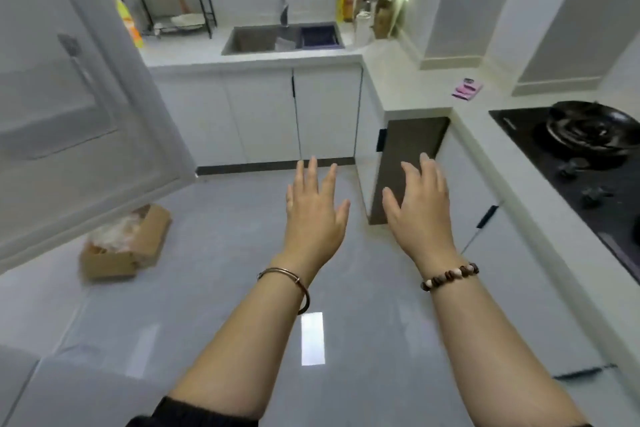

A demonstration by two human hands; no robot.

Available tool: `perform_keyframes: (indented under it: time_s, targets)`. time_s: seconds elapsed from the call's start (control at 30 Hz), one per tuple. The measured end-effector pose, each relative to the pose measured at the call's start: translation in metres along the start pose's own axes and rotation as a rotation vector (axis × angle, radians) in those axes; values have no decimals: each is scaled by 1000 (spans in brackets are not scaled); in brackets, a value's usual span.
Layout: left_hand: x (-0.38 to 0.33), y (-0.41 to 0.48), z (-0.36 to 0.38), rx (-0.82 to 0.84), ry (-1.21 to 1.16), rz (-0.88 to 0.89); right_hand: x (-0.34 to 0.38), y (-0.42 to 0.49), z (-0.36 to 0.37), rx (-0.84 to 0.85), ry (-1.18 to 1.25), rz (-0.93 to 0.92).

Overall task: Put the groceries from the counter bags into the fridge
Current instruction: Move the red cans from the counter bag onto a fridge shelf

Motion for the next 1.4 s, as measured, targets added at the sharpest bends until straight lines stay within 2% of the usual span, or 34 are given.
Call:
perform_keyframes:
  time_s: [0.2, 0.4, 0.6, 0.93, 1.07, 1.23, 1.4]
  targets:
    - [-159, 53, 89, 103, -124, 279, -149, 9, -94, -152, -13, 219]
    - [-319, 53, 143, 135, -309, 603, -273, -27, -192, -373, -69, 444]
    - [-425, 28, 191, 254, -507, 838, -359, -91, -228, -459, -143, 722]
    - [-550, 9, 251, 490, -710, 1167, -440, -148, -274, -625, -287, 1059]
    - [-572, 22, 268, 593, -765, 1215, -456, -153, -282, -700, -310, 1162]
    - [-592, 13, 296, 844, -753, 1244, -473, -161, -283, -684, -346, 1260]
    - [-606, -6, 304, 931, -760, 1287, -497, -174, -290, -632, -404, 1310]
Point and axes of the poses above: each hand's wrist, its own y-axis towards the middle knuckle, its own z-axis out of the palm, x = y × z, the point moved 8 cm from there along y, towards the middle knuckle, and after that the axes turned 11 degrees about z, right-handed, at the moved point
